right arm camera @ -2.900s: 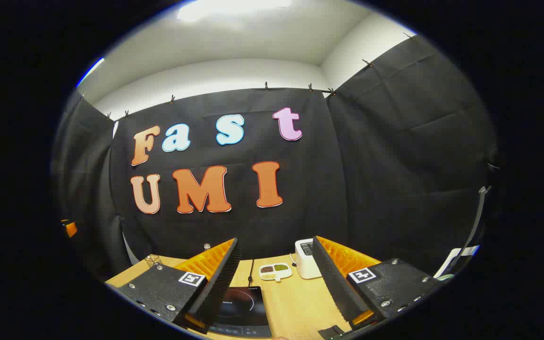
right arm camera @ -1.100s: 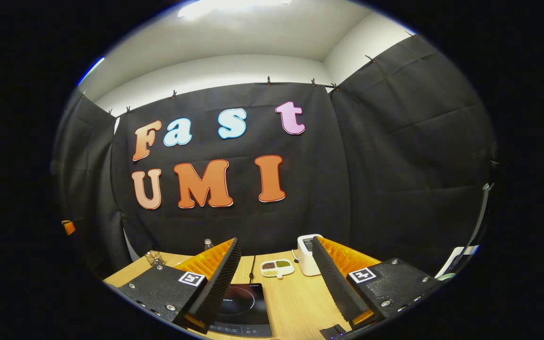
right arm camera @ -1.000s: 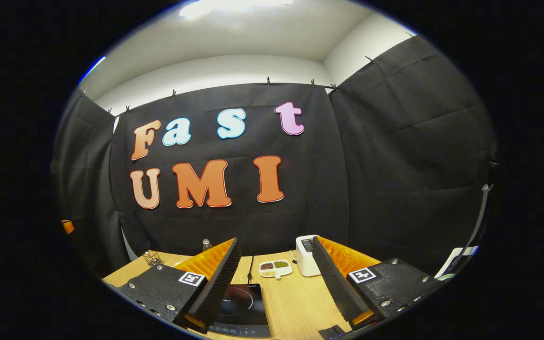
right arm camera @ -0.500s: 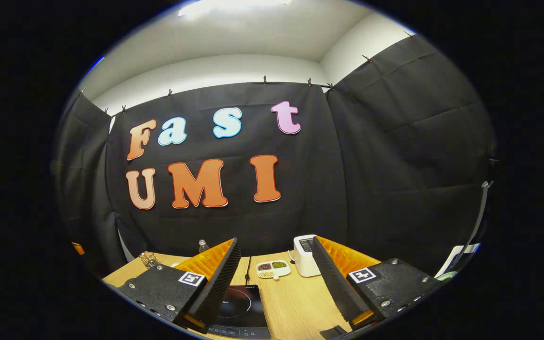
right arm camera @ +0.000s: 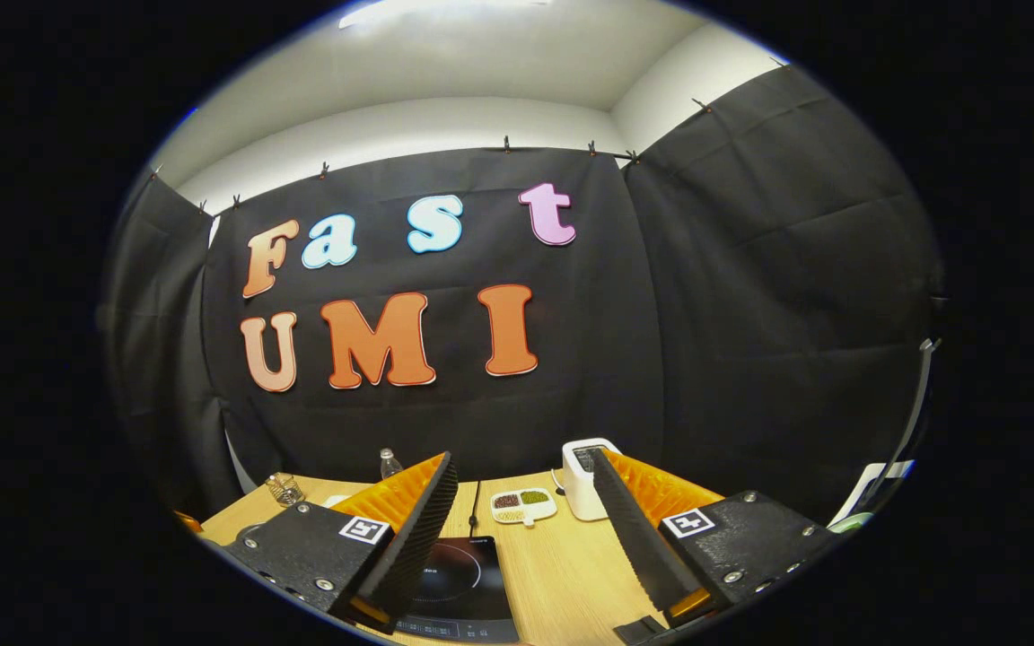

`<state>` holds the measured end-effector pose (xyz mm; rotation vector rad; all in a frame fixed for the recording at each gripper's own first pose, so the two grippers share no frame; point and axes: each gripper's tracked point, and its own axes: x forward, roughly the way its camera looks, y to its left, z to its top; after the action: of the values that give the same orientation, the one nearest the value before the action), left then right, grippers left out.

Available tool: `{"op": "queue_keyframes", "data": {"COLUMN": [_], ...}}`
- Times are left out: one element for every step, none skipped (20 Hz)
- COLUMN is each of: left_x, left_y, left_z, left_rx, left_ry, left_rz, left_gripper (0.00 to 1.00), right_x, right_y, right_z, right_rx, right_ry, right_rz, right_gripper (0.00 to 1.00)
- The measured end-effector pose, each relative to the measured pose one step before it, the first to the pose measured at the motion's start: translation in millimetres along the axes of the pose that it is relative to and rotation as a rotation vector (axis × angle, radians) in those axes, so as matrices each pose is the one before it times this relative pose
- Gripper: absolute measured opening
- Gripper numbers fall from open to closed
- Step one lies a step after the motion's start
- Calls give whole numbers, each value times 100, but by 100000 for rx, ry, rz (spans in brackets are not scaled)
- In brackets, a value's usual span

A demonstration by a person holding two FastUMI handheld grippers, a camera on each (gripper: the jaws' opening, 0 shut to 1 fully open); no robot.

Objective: First push the handle of the pot to place it horizontally, then grasp the pot with both hands and set it on the induction cooktop.

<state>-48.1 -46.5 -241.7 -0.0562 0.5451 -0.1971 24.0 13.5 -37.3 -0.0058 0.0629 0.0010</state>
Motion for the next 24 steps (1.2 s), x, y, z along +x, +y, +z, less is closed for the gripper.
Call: {"op": "queue_keyframes", "data": {"left_x": [183,313,253,197,58,238,307,399,384,524,435,310,388,406,363,240,176,227,191,175,318,396,289,260], "left_y": [5,-78,-49,-198,-227,-124,-45,-156,-128,-2,114,329,298,519,364,134,-145,-67,127,324,746,973,892,241], "left_z": [-985,-1005,-990,-1210,-1053,-890,-782,-901,-658,-667,-573,-388,-117,-95,-71,-182,110,-4,18,-174,-2,-351,36,42], "left_rx": [-480,-554,-859,-868,-836,-569,-348,-196,-200,-39,158,95,111,259,368,-345,-554,412,1170,564,337,-383,-729,-2447], "left_ry": [2300,2058,2427,2499,2439,1969,1892,2265,2351,1770,1412,795,421,132,397,430,342,-109,122,118,536,1082,346,657], "left_rz": [-289,-250,-216,-723,-749,-422,-280,-439,-430,-67,545,550,1021,1202,953,-418,-1016,-680,-37,583,1870,2235,1910,-530], "left_gripper": [2,2,2,2,2,2,2,2,2,2,2,2,2,2,2,2,2,2,2,2,2,2,2,0], "right_x": [55,85,82,47,180,76,150,64,84,-6,128,95,179,44,142,39,191,-23,148,136,201,143,117,105], "right_y": [63,-14,22,65,-13,6,-27,-143,50,13,92,60,125,80,147,204,125,147,175,172,202,249,275,144], "right_z": [-238,-201,-156,-205,-102,-92,-43,-108,-154,-148,-102,-221,-148,-202,-199,-125,-52,-163,-56,-39,-173,-275,-130,-209], "right_rx": [-186,-143,-5,297,576,706,502,253,33,-31,-315,-490,-584,-442,-236,-100,39,-26,-99,-137,-219,-193,-268,-304], "right_ry": [579,617,554,602,549,304,200,197,178,198,271,326,435,542,503,385,305,160,32,50,381,489,611,593], "right_rz": [50,50,163,324,175,48,-157,-339,-227,-144,52,115,130,205,302,272,164,68,21,59,163,316,352,214], "right_gripper": [95,95,95,95,95,95,95,95,95,95,95,95,95,95,95,95,95,95,95,95,95,95,95,95]}}
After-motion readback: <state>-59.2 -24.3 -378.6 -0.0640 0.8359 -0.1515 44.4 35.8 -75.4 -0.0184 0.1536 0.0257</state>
